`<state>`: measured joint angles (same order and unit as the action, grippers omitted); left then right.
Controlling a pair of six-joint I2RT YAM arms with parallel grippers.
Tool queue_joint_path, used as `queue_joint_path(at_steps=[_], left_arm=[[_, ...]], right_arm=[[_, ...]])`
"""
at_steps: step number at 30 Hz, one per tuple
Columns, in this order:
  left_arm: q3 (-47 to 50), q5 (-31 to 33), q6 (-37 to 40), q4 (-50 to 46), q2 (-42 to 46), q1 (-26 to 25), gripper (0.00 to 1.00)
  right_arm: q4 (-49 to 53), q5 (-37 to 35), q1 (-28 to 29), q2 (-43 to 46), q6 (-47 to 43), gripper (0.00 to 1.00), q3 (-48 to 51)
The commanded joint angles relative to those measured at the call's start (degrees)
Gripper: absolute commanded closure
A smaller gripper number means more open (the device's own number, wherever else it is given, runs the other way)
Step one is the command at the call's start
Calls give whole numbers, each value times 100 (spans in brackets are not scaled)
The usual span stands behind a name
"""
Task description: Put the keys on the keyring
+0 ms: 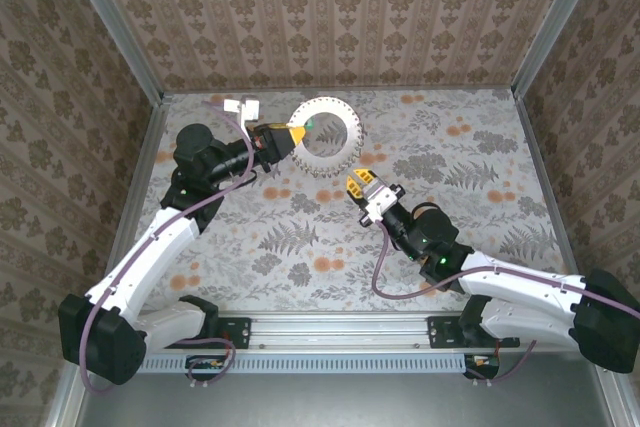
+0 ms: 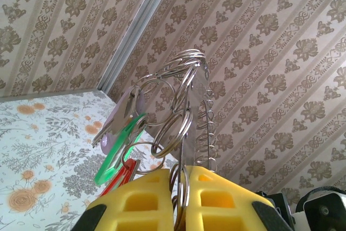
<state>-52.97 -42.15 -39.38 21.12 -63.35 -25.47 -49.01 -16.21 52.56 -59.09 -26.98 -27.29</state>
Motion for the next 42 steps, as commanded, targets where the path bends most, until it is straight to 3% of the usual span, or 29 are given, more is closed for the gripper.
queue_joint_path(at_steps=[1, 19, 33, 42], left_arm=[[-101, 3, 98, 87, 121, -33, 100], [-206, 83, 257, -128, 126, -204, 100], [-130, 999, 421, -428, 367, -308, 100], [-40, 1061, 353, -388, 437, -369, 100]], right_arm=[[-128, 170, 20, -105, -60, 81, -208], [-177, 71, 45, -90, 263, 80, -18], [-179, -87, 45, -2, 343, 78, 130], [-468, -88, 44, -236, 311, 78, -47]])
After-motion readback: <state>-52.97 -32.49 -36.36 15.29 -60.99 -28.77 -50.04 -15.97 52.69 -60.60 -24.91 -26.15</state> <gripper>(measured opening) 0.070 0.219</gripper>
